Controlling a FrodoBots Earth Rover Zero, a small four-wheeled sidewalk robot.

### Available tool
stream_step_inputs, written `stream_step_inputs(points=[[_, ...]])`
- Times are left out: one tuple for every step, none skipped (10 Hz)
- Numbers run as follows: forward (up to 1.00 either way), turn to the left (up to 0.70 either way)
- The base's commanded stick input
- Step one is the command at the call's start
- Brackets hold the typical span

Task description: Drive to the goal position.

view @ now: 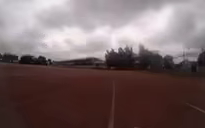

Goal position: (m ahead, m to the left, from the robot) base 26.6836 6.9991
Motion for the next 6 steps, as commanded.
stream_step_inputs(points=[[0.7,0.0],[0.7,0.0],[0.7,0.0],[0.7,0.0],[0.7,0.0],[0.7,0.0]])
